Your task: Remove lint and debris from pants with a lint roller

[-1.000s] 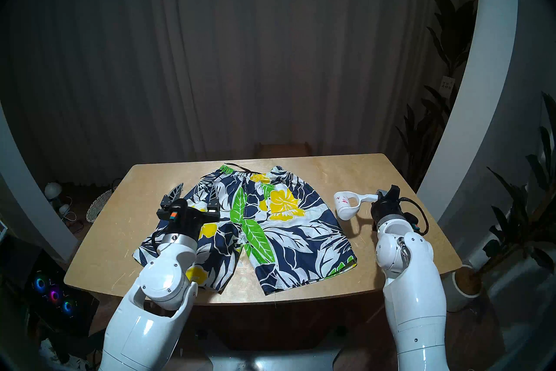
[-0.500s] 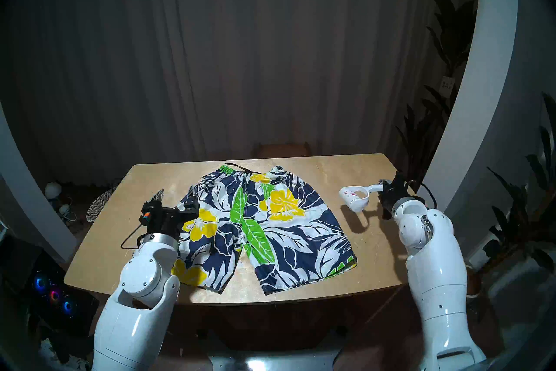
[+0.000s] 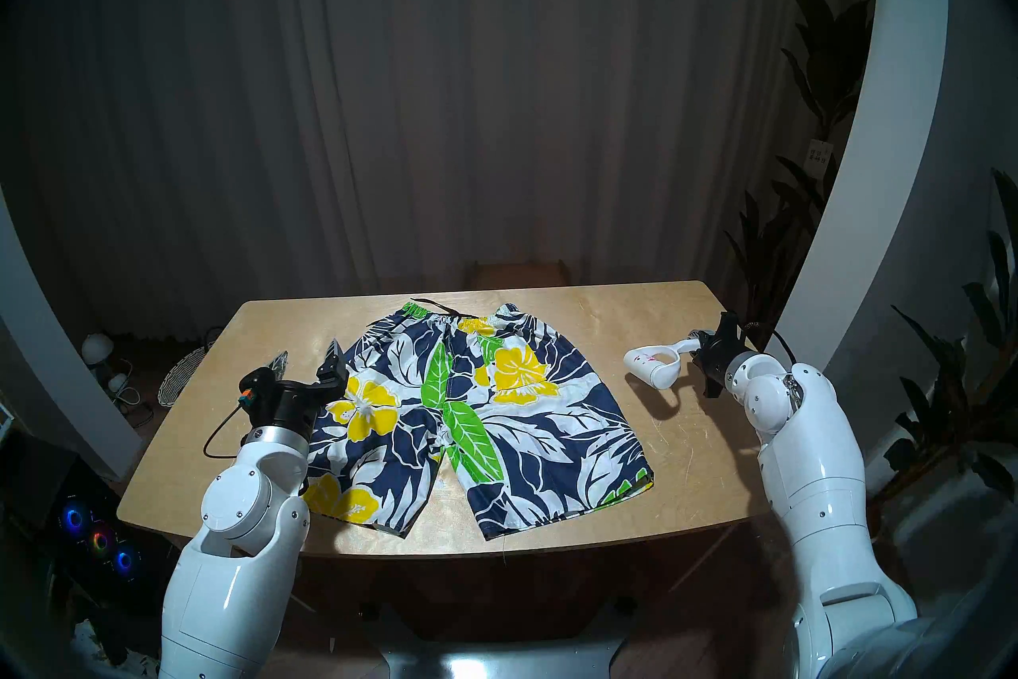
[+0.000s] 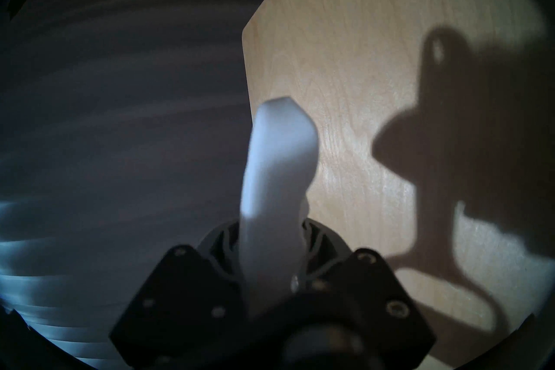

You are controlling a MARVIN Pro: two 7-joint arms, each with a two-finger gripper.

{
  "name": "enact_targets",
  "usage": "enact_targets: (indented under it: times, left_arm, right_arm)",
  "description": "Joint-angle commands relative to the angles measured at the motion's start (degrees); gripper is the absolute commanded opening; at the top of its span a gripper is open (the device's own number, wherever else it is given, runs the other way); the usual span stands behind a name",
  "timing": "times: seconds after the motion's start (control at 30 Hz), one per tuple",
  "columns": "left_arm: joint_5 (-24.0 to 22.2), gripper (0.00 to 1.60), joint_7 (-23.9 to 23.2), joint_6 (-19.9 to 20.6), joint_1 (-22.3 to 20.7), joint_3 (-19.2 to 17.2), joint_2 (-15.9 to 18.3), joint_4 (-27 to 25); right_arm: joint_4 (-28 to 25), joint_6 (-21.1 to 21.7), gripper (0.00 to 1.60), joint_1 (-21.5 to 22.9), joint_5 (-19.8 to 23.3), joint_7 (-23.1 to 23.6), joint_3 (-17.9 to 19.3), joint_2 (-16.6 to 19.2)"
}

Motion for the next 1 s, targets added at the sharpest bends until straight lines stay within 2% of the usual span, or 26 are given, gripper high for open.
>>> enact_targets:
  times: [0.0,0.1,0.23,0.33,0.37,0.4,0.63,0.7,0.77,0.8,0.97]
  left_arm:
    - [-4.1,1.6,-3.2,0.0,-0.6,-0.6,0.3,-1.1]
    - [-8.8,1.6,-6.2,0.4,-0.4,-1.4,0.4,-1.5]
    - [-12.2,1.6,-8.9,0.8,-0.2,-2.4,1.1,-1.7]
    - [-16.7,1.6,-12.9,2.0,0.1,-3.7,2.5,-1.5]
    - [-19.1,1.6,-14.9,2.8,0.3,-4.4,3.0,-1.4]
    - [-19.1,1.6,-14.9,2.8,0.3,-4.4,3.0,-1.4]
    - [-27.3,1.6,-21.3,6.2,1.4,-5.5,6.1,-1.2]
    - [-27.2,1.6,-23.4,6.9,1.8,-5.6,7.5,-0.8]
    - [-23.6,1.6,-24.4,5.8,1.9,-5.1,8.5,-0.1]
    - [-21.0,1.6,-22.1,5.3,1.8,-4.5,8.5,-0.2]
    - [-13.3,1.6,-17.4,1.4,1.3,-3.1,7.5,0.0]
  right_arm:
    - [4.5,1.7,0.0,5.9,0.7,3.5,-1.2,1.0]
    - [6.9,2.0,0.0,7.9,-0.7,3.6,-2.7,1.1]
    - [9.1,2.5,0.0,9.5,-1.1,4.0,-3.6,1.4]
    - [12.1,3.6,0.0,11.4,-1.9,4.6,-4.8,1.8]
    - [14.3,4.8,0.0,12.7,-3.4,4.9,-6.1,2.8]
    - [14.3,4.8,0.0,12.7,-3.4,4.9,-6.1,2.8]
    - [20.7,8.1,0.0,14.3,-4.8,7.9,-7.8,3.8]
    - [23.5,9.7,0.0,15.1,-5.7,10.3,-8.6,4.1]
    - [25.8,10.9,0.0,15.6,-6.3,12.6,-9.3,4.2]
    - [26.3,11.1,0.0,15.6,-6.7,13.3,-9.4,4.1]
    - [27.5,11.1,0.0,15.0,-7.2,16.6,-9.7,3.8]
